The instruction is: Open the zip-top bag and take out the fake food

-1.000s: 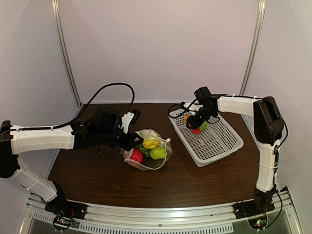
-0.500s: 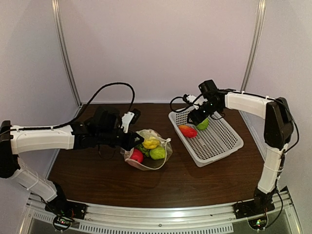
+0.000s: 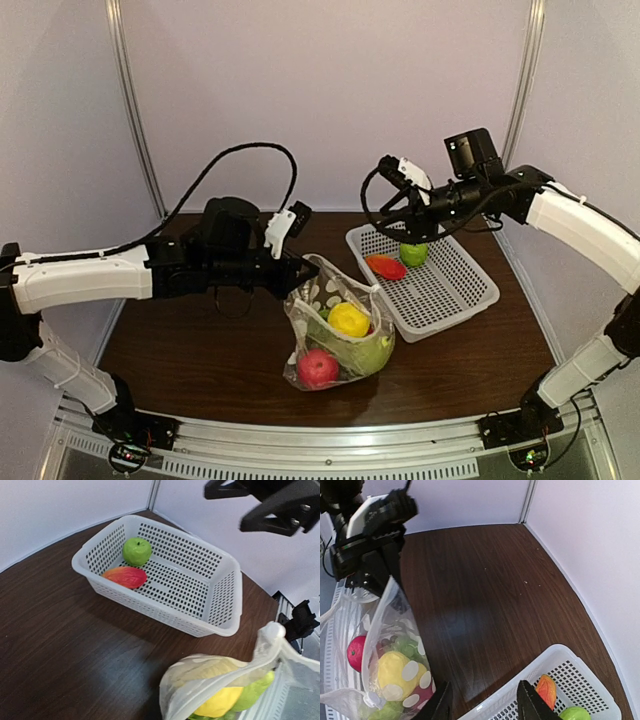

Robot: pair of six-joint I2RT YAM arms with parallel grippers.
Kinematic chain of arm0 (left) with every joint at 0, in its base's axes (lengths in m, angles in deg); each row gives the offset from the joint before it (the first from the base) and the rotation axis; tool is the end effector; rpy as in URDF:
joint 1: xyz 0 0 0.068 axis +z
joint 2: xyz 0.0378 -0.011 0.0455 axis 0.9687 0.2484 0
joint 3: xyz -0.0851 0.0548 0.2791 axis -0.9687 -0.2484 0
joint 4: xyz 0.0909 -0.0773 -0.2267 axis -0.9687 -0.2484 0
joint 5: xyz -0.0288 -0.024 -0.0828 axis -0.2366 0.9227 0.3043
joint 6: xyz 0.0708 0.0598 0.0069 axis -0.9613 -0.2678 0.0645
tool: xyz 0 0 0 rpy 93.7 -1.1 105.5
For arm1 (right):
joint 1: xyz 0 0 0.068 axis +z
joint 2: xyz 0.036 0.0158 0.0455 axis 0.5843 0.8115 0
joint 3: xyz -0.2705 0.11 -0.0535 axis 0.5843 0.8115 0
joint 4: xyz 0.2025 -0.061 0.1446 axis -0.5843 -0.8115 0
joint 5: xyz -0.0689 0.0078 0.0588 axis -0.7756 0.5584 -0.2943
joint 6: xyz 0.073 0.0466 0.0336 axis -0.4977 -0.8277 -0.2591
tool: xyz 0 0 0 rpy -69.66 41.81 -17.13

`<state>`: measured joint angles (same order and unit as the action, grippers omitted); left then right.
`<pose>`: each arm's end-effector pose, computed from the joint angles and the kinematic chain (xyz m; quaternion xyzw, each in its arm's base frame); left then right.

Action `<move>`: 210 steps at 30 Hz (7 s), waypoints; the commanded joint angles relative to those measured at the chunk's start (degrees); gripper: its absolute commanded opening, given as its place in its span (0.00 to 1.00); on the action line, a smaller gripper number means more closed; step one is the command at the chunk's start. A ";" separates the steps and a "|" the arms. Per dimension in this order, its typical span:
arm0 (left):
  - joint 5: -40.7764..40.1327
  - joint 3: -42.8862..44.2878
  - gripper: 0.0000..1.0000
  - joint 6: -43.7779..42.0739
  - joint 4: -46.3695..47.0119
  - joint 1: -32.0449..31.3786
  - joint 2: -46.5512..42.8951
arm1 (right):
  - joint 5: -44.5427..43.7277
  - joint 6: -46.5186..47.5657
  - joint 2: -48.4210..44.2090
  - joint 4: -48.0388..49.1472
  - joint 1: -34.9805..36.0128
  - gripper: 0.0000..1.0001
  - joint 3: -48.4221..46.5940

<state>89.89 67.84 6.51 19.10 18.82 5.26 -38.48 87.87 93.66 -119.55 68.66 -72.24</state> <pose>0.1921 -0.3036 0.3112 0.2620 0.8065 -0.3615 0.3876 0.2602 0.2265 0.3827 -0.5416 0.6578 0.2958 0.4319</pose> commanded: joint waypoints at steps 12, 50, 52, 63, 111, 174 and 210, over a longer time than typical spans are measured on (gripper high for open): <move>3.97 -3.07 0.00 4.05 7.32 2.06 7.71 | -7.00 19.58 4.91 -20.50 20.33 0.38 -2.94; 11.45 -2.89 0.00 5.15 13.64 2.09 13.33 | -38.99 24.34 14.34 -9.51 26.56 0.72 8.03; 11.11 -2.88 0.00 5.01 13.53 2.05 13.31 | -39.07 23.60 14.24 -8.61 26.51 0.63 7.78; 10.03 -2.29 0.00 4.28 11.92 3.01 12.71 | -27.50 20.85 7.37 -15.44 26.18 0.44 0.67; 8.17 -2.45 0.00 1.28 8.08 4.06 7.90 | -40.68 10.52 18.57 12.66 -12.32 0.45 16.15; 16.76 -2.08 0.00 1.41 6.90 2.27 9.25 | -14.52 23.43 13.86 -15.83 27.63 0.64 7.12; 22.14 3.33 0.00 -3.03 -0.70 -0.73 8.70 | -22.62 27.22 14.58 -6.31 32.90 0.49 6.05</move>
<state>113.52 71.40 3.07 17.59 18.49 12.80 -56.20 113.84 106.03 -132.27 100.20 -67.89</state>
